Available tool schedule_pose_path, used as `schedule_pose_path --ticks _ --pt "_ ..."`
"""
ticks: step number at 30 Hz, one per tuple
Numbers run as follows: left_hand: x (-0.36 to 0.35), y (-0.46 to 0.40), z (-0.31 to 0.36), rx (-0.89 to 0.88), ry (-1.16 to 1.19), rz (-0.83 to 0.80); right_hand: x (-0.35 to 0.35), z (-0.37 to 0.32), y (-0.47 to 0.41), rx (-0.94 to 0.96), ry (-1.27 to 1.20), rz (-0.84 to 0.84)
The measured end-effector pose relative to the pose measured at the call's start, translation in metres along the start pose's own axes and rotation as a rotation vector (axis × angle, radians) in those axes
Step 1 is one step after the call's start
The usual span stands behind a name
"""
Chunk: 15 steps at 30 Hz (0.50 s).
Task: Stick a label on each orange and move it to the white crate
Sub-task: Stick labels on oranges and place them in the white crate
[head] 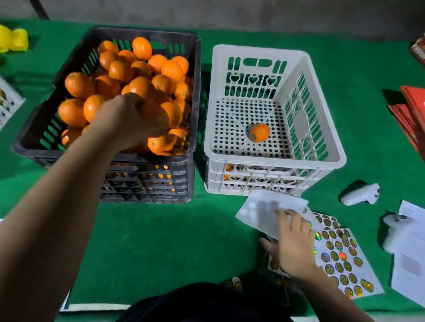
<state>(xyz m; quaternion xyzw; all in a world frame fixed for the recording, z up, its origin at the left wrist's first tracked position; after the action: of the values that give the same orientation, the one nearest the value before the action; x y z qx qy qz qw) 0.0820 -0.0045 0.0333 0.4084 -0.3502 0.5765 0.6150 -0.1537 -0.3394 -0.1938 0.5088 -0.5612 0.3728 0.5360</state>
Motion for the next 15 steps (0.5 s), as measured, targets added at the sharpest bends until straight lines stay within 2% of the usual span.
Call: schedule_pose_path --ticks 2,4,6,9,12,15 --pt "0.005 0.004 -0.001 -0.100 0.299 0.096 -0.013 0.009 0.001 0.030 0.110 -0.124" --pt "0.003 0.032 0.008 -0.243 0.588 0.113 -0.006 0.010 -0.003 0.067 0.115 -0.044" --pt "-0.014 0.061 0.015 -0.315 0.780 0.072 0.006 0.009 -0.005 0.059 0.060 0.073" --pt "-0.060 0.093 0.015 -0.264 1.046 -0.189 0.025 0.005 -0.005 0.030 -0.049 0.193" --pt "-0.110 0.117 0.007 -0.159 1.078 -0.457 0.027 0.009 -0.012 -0.046 -0.286 0.089" --pt "-0.147 0.130 -0.004 0.014 1.142 -0.586 0.040 0.002 -0.011 -0.053 -0.755 0.033"
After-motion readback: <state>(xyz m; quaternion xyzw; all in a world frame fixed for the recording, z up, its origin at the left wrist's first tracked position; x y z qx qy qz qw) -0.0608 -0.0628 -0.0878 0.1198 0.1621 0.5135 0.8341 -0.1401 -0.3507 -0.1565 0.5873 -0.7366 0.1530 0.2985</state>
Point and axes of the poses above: each hand's wrist, its own y-axis away from the middle knuckle, its own x-axis out of the back of the hand, z = x × y, the point moved 6 cm from there along -y, towards the middle knuckle, and after that the axes turned 6 degrees about x, right-handed, at the moved point
